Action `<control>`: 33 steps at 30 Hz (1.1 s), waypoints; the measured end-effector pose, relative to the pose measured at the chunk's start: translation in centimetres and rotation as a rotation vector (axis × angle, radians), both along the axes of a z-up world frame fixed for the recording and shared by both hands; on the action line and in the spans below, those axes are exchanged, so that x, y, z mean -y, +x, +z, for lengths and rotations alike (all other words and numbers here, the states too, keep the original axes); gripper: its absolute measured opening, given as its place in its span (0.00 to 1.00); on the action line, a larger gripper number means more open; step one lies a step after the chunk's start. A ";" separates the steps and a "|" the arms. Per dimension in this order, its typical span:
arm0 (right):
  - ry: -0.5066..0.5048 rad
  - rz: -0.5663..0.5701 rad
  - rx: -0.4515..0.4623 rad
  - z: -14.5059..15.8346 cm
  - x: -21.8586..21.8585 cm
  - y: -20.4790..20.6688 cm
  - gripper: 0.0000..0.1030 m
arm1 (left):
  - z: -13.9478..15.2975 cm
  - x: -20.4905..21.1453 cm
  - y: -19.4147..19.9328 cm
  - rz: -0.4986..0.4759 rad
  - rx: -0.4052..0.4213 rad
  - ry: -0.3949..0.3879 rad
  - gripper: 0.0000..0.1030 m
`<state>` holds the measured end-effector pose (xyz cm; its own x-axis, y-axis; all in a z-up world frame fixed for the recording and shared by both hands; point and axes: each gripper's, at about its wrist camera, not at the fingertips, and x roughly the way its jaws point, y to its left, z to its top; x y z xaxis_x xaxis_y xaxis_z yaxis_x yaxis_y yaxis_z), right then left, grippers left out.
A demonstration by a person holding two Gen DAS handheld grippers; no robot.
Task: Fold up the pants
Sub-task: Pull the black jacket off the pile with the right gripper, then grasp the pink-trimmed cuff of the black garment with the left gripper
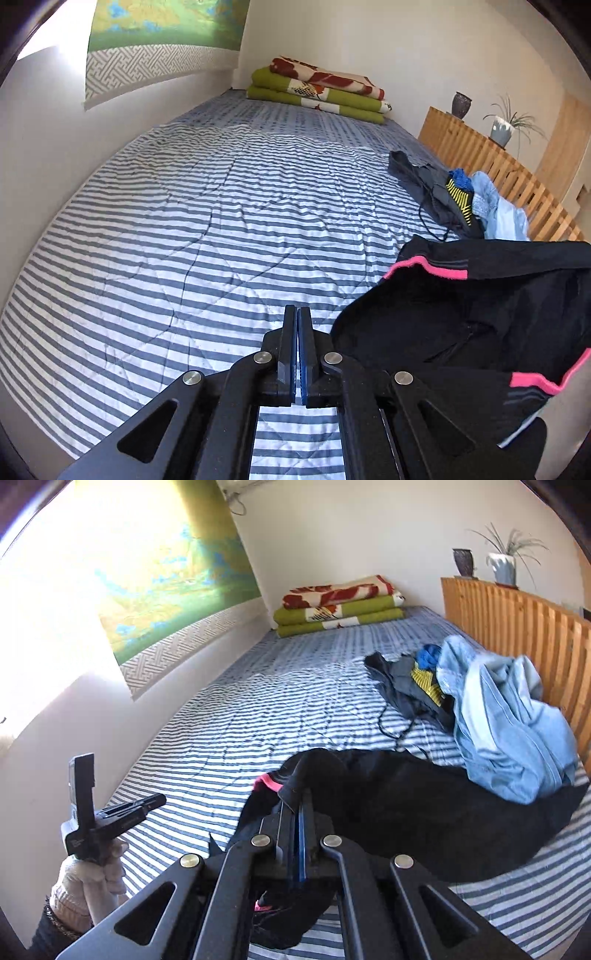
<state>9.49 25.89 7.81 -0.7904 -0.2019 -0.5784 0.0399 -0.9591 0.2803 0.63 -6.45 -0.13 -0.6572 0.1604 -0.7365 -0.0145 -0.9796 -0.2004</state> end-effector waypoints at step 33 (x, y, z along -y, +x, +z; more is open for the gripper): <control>-0.021 -0.193 0.310 -11.8 -9.4 4.1 0.50 | -4.6 -17.7 -10.7 -0.312 0.098 -0.124 0.07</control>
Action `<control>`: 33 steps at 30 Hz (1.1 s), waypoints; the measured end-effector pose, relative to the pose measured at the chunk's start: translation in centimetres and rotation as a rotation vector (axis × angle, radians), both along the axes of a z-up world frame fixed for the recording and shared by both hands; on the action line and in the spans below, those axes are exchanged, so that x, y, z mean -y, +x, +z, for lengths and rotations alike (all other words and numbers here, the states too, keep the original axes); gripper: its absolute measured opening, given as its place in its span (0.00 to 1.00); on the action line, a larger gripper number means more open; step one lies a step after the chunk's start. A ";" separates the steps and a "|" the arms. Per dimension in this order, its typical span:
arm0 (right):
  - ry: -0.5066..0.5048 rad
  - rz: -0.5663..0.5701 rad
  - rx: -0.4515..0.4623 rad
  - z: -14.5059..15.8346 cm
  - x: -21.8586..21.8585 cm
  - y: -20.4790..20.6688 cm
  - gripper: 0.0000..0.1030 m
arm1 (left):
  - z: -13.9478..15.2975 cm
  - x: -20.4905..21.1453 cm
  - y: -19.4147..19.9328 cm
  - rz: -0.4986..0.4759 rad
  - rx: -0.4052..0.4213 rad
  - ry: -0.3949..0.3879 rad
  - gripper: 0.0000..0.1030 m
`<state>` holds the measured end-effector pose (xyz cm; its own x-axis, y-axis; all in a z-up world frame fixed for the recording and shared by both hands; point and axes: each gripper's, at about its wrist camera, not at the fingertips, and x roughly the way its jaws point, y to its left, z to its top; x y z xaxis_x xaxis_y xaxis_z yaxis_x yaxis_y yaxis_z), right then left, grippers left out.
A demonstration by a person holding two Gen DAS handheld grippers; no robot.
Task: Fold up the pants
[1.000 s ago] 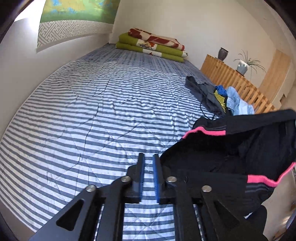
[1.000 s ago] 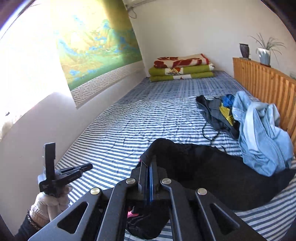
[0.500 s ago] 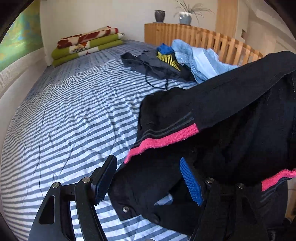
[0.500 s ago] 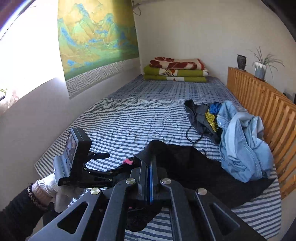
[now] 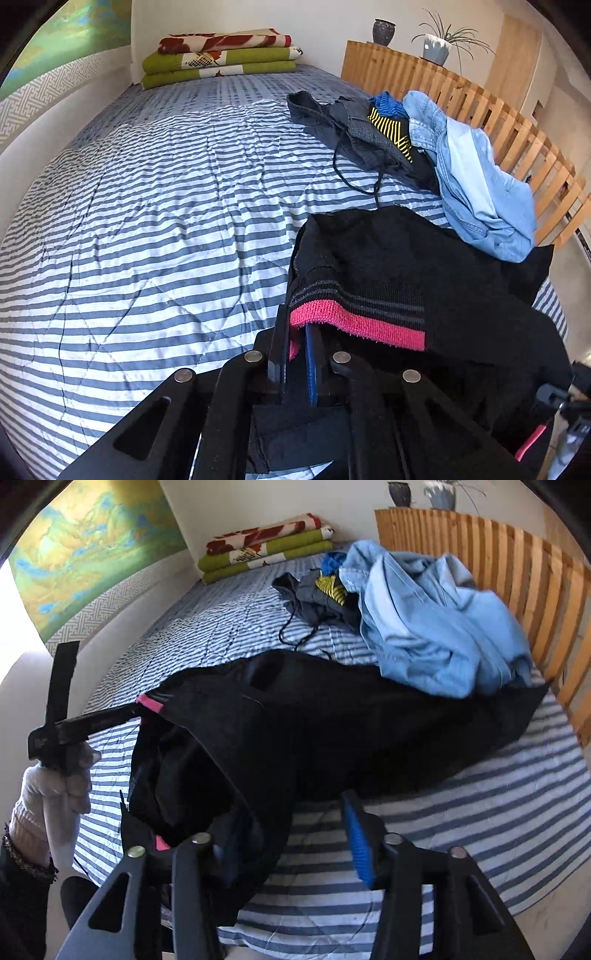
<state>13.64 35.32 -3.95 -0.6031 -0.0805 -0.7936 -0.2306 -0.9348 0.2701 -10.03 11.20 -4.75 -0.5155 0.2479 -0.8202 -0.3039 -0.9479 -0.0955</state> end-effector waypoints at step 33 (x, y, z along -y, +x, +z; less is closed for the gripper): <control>-0.215 0.702 -0.454 32.9 32.9 -10.9 0.03 | 50.8 38.7 12.8 0.688 -0.650 -0.041 0.05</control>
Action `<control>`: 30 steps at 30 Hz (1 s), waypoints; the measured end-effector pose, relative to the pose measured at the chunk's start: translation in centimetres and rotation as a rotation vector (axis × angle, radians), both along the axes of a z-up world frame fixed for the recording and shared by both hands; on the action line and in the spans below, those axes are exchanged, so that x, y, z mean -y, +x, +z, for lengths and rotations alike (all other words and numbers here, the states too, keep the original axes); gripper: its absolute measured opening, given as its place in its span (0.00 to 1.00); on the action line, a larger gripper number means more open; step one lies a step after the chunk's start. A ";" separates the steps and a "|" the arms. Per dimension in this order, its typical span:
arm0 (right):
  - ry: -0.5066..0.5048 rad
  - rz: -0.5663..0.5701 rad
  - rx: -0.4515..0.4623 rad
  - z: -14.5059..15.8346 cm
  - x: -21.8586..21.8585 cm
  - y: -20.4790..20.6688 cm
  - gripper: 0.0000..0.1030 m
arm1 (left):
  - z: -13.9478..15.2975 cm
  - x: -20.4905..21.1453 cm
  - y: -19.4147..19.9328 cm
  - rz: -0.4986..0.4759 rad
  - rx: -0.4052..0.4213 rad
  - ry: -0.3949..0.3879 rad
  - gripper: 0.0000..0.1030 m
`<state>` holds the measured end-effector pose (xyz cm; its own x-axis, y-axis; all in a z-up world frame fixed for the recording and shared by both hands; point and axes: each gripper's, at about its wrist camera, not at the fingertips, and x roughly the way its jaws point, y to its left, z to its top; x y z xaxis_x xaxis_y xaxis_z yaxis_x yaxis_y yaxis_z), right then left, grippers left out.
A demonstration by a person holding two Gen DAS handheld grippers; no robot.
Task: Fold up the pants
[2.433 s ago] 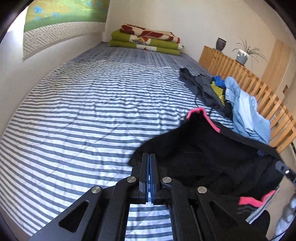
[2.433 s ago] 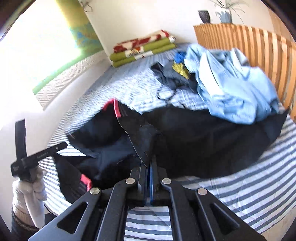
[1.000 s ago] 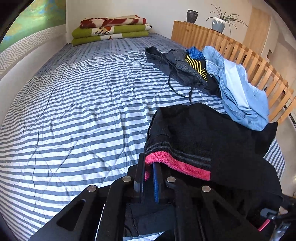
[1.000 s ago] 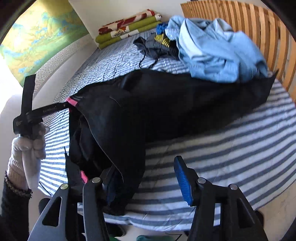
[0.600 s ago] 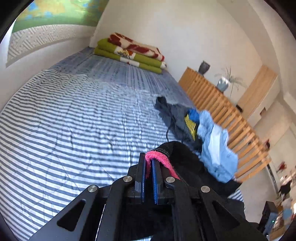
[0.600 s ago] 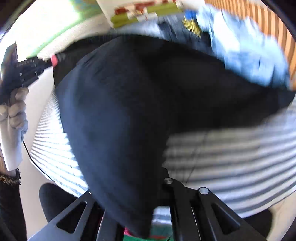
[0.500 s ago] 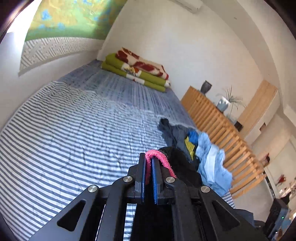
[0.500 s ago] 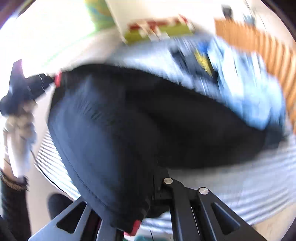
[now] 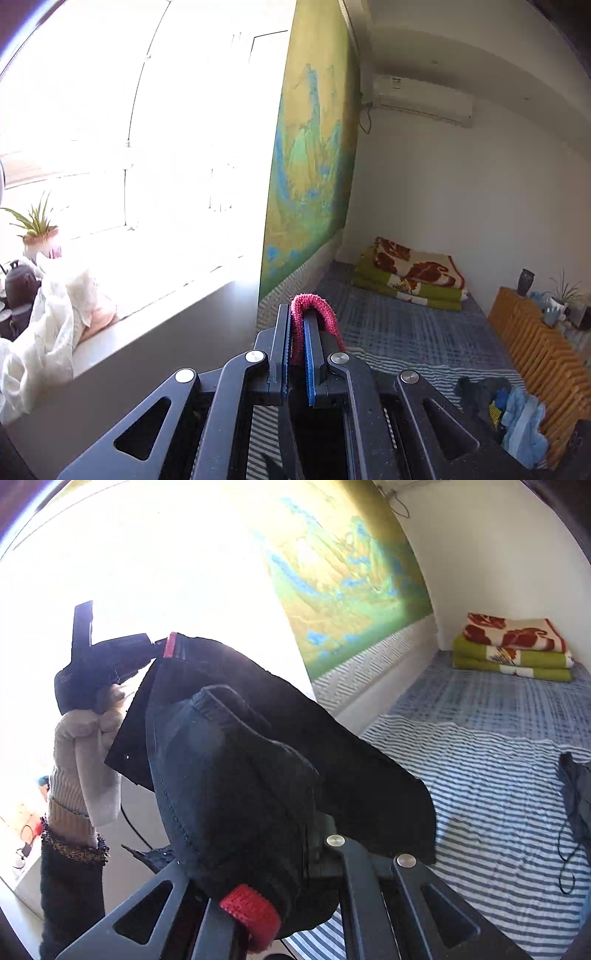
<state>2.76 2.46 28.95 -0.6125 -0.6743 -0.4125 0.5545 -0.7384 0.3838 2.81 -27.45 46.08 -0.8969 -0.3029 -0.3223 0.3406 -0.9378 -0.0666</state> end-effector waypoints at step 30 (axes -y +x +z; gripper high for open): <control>0.120 -0.760 0.647 -32.9 -42.4 6.7 0.13 | -41.6 -61.6 -26.2 -0.893 0.728 -0.123 0.42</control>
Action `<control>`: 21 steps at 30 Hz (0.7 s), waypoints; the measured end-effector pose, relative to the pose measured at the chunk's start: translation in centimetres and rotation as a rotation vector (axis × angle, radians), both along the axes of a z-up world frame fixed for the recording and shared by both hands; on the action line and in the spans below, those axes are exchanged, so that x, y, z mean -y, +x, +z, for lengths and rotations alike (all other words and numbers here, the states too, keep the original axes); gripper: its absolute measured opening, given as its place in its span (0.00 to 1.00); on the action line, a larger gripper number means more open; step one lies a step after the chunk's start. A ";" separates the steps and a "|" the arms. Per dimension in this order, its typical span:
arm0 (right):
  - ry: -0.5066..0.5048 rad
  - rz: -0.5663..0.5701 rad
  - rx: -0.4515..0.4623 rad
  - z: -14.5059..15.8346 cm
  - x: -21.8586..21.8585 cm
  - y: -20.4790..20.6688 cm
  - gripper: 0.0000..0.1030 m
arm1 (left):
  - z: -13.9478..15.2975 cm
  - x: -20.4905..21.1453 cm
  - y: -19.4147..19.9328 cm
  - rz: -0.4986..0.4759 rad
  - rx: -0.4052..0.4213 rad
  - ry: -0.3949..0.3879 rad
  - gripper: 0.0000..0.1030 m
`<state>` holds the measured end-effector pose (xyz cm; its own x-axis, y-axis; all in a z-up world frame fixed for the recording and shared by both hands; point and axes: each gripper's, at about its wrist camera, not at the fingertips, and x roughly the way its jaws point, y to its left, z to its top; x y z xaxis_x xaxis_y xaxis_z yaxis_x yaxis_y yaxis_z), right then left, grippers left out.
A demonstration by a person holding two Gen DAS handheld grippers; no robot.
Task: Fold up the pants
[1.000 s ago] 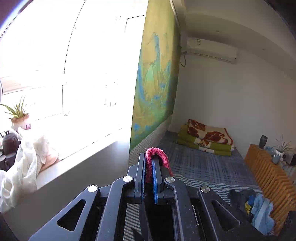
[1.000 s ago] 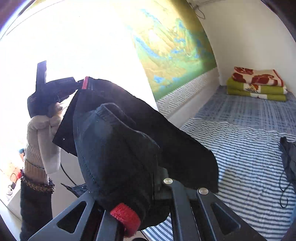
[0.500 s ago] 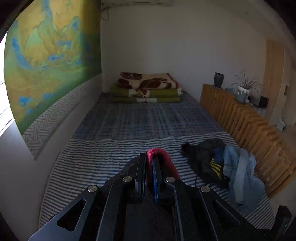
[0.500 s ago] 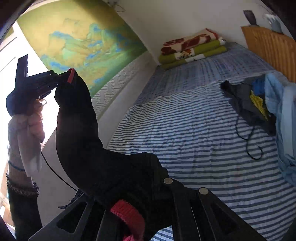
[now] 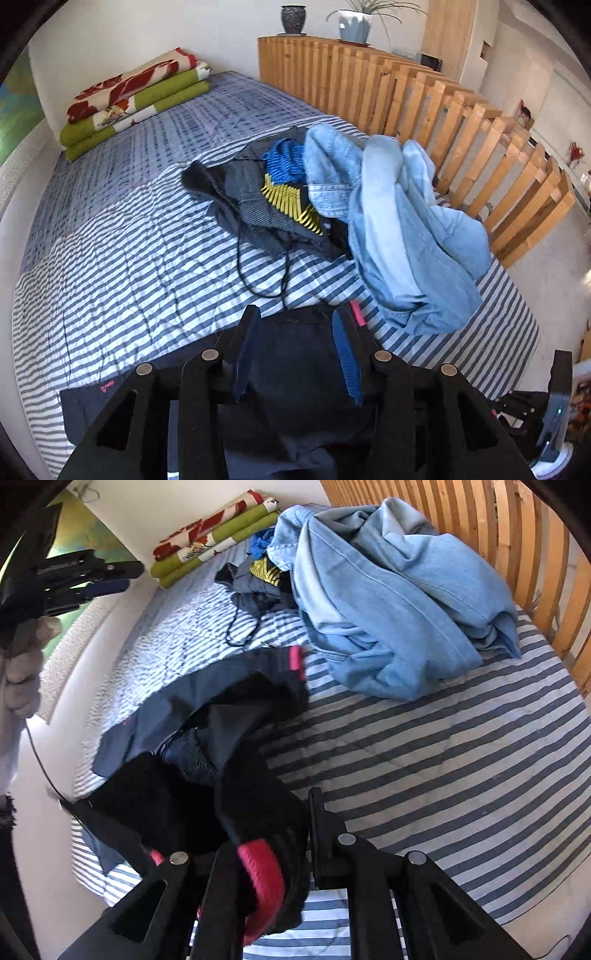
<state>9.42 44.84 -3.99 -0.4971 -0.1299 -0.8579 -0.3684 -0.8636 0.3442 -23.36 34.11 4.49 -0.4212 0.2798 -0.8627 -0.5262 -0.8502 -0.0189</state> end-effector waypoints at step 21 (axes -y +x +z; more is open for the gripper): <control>0.036 0.060 -0.030 -1.3 -1.4 -14.9 0.51 | -10.6 50.0 -1.0 0.752 0.114 0.039 0.65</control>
<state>-5.49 46.24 -5.31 -0.5147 -0.1300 -0.8475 -0.3055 -0.8958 0.3229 -24.41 -15.90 -6.09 -0.4197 -0.0163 -0.9075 0.2015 -0.9766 -0.0757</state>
